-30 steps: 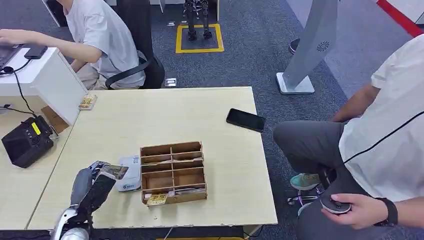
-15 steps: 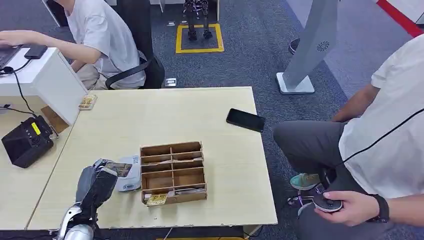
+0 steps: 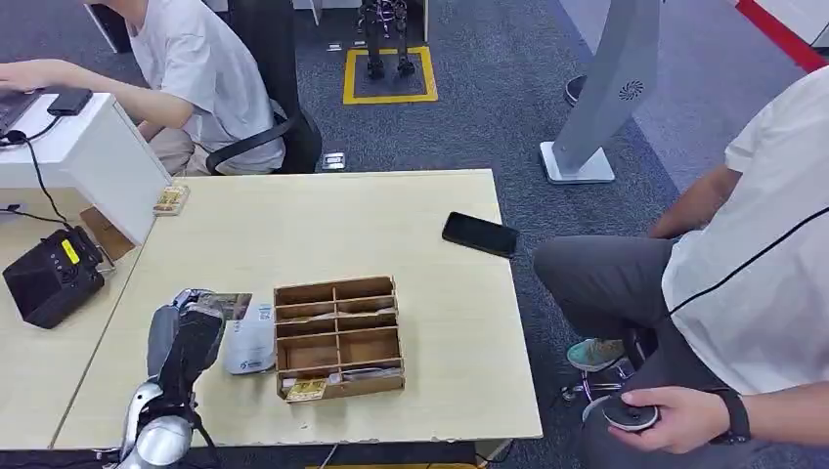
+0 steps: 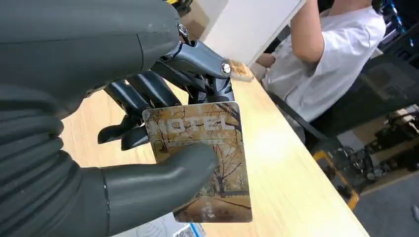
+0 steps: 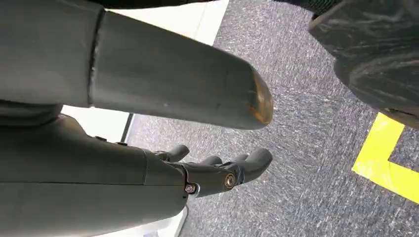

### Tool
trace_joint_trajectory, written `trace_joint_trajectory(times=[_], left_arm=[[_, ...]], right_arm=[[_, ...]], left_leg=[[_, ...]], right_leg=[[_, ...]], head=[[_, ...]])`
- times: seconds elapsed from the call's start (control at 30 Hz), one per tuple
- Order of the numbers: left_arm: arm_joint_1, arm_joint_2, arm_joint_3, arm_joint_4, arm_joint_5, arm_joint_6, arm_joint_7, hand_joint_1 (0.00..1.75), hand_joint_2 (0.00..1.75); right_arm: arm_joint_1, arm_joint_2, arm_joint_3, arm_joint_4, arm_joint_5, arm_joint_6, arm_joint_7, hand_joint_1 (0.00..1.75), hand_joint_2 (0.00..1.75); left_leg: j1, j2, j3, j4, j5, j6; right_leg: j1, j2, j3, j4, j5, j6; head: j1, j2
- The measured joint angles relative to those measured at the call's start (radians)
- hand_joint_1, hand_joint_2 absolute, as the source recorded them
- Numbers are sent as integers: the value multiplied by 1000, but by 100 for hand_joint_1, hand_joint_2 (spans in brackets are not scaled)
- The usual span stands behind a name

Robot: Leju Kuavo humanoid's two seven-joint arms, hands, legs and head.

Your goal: Pass the card to the sensor for recognition and then transmit it.

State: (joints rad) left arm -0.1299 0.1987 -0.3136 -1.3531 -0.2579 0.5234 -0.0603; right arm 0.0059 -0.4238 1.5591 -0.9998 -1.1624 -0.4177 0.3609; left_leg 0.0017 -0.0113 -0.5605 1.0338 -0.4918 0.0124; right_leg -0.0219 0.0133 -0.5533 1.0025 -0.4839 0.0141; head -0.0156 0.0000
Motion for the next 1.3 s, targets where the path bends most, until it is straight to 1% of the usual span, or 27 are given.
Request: trace_joint_trajectory(times=[0.33,0.5,1.17,1.3], left_arm=[[-16,-16,0,82,-57,41,9,175,175],[-16,-19,0,111,-60,42,9,175,175],[-16,-24,0,144,-63,41,9,175,175],[-15,-24,0,149,-55,30,14,175,175]], right_arm=[[-1,1,0,1,-10,2,-3,0,0],[0,1,0,0,-18,-3,-5,0,0],[0,1,1,0,-21,-6,-6,0,0],[0,1,2,-2,-28,-11,-6,0,0]], left_leg=[[0,0,0,0,0,0],[0,0,0,0,0,0],[0,0,0,0,0,0],[0,0,0,0,0,0]], right_leg=[[0,0,0,0,0,0],[0,0,0,0,0,0],[0,0,0,0,0,0],[0,0,0,0,0,0]], head=[[0,0],[0,0],[0,0],[0,0]])
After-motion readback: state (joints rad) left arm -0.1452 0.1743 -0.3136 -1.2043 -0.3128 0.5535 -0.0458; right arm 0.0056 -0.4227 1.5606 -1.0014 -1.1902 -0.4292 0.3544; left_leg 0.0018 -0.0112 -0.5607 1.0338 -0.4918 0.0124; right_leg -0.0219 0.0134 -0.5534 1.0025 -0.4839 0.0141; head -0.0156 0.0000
